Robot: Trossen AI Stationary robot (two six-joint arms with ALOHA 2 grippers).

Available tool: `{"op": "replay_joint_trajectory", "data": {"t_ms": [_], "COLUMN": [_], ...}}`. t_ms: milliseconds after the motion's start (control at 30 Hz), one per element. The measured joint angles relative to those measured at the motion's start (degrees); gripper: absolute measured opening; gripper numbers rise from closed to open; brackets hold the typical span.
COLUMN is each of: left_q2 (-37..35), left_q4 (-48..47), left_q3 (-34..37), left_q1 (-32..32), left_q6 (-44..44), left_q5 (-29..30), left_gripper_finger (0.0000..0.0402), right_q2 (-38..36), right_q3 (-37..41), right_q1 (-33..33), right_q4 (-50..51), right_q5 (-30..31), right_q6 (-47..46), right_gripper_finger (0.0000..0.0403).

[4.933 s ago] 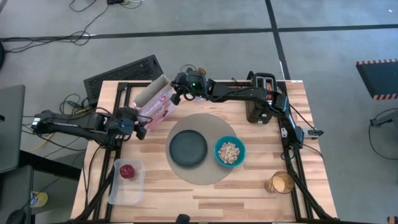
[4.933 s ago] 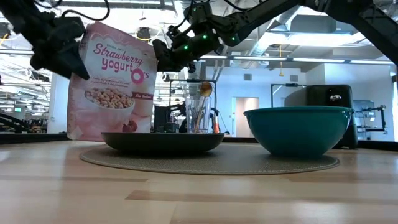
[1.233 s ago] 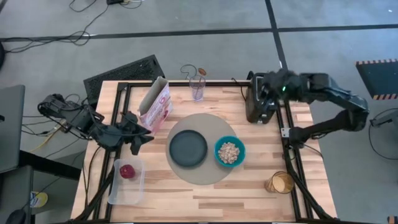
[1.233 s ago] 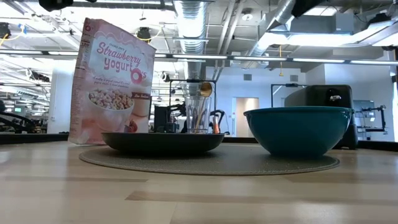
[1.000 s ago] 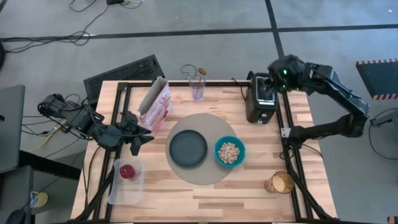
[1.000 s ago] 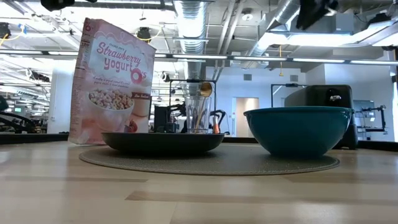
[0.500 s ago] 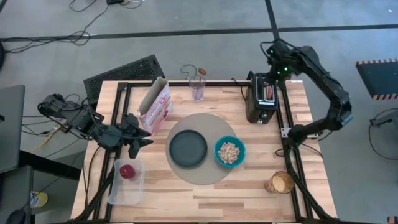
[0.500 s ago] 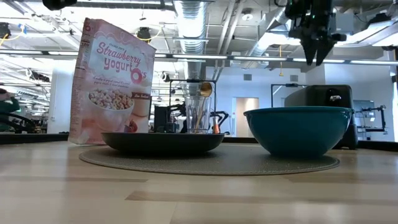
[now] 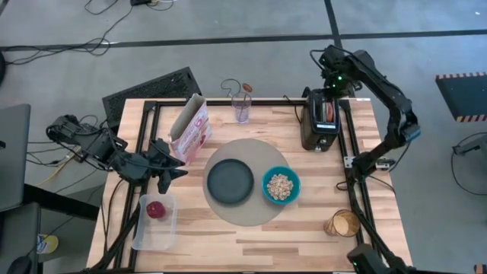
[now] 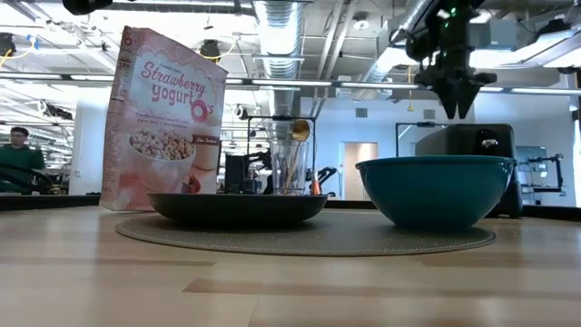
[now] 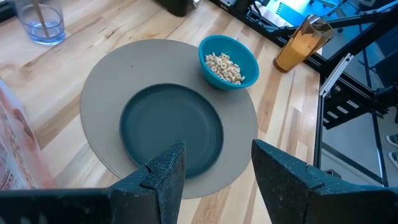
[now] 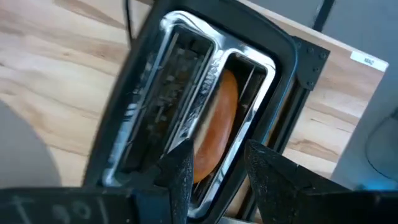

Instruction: Arrange a breakfast setting

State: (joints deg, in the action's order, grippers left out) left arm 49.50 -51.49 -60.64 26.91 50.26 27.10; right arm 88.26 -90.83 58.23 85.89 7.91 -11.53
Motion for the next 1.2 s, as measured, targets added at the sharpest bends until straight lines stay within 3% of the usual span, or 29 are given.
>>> {"op": "replay_joint_trajectory", "data": {"t_ms": [467, 767, 1200], "left_q2": [0.02, 0.02, 0.02], "left_q4": [0.00, 0.00, -0.02], "left_q3": [0.02, 0.02, 0.02], "left_q1": [-0.01, 0.00, -0.02], "left_q6": [0.43, 0.52, -0.04], "left_q5": [0.13, 0.13, -0.33], "left_gripper_finger": [0.0169, 0.0169, 0.0169], "right_q2": [6.38, 6.20, 5.29], "right_q3": [0.75, 4.59, 2.39], "right_q1": [-0.01, 0.14, -0.08], "right_q4": [2.76, 0.25, 1.28], "right_q5": [3.97, 4.01, 2.63], "right_q6": [-2.58, -2.57, -2.57], "right_gripper_finger": [0.0170, 0.0170, 0.0170]}}
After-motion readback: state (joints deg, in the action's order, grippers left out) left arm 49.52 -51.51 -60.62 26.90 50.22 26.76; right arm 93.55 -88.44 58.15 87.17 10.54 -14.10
